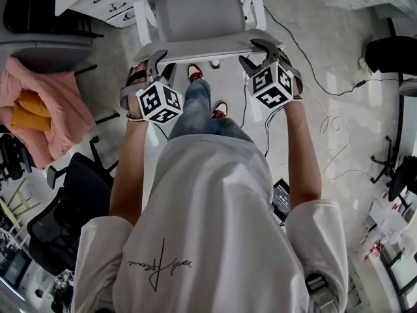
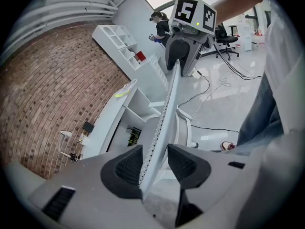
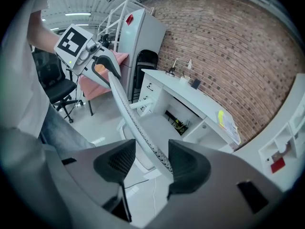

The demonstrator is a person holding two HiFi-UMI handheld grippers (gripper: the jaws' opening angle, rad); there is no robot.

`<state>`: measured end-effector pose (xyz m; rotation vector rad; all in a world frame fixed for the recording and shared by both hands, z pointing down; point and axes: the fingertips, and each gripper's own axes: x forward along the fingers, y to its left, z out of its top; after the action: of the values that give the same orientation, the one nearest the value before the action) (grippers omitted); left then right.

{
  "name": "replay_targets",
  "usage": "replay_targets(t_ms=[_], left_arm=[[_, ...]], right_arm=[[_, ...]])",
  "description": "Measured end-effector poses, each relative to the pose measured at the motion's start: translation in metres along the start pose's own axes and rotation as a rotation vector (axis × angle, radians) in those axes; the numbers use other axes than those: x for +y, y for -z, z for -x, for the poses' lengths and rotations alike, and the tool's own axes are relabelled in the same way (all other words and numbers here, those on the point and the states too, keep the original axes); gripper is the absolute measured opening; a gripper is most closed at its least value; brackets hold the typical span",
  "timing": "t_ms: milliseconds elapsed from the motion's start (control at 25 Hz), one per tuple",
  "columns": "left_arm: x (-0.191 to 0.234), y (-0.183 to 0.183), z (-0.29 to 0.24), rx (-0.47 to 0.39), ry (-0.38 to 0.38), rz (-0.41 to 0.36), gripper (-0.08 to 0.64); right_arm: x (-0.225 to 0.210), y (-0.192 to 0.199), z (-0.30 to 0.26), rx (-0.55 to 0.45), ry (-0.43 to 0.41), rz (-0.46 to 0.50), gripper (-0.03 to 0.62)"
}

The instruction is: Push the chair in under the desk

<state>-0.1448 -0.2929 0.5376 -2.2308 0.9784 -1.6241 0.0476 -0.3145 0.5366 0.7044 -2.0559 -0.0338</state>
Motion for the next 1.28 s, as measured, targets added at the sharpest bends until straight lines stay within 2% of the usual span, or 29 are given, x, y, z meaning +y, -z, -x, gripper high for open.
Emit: replay_targets(t_ms=[280,440,560,640,760,960,1280], left_arm=[[0.003,-0.003,0.012,-0.013,0.008,0.014,0.158],[0.005,-0.005,0.022,-0.041,-0.007,0.07,0.13],[0.007,-0.009,0.03,-0.074,-0.017,0.166,0.119],[0.008,-0.011,0.035,-0.094,-0.034,0.212,0.108],[0.01,-0.018,0.044,-0.15,-0.063,0.303,0.075],[0.009,-0.039,0.06,-0.255,-0.074,0.476,0.063],[0.012,-0.066,0.096,-0.427,-0.086,0.755,0.018]], right_arm=[[0.002,-0.008,0.013,-0.034,-0.006,-0.037,0.201],[0.003,-0.015,0.021,-0.076,-0.015,-0.101,0.175],[0.005,-0.026,0.032,-0.16,-0.045,-0.194,0.1],[0.006,-0.034,0.038,-0.215,-0.052,-0.225,0.094],[0.002,-0.042,0.048,-0.263,-0.005,-0.241,0.075],[-0.001,-0.055,0.067,-0.361,0.03,-0.377,0.055],[0.007,-0.074,0.097,-0.444,0.12,-0.541,0.043]])
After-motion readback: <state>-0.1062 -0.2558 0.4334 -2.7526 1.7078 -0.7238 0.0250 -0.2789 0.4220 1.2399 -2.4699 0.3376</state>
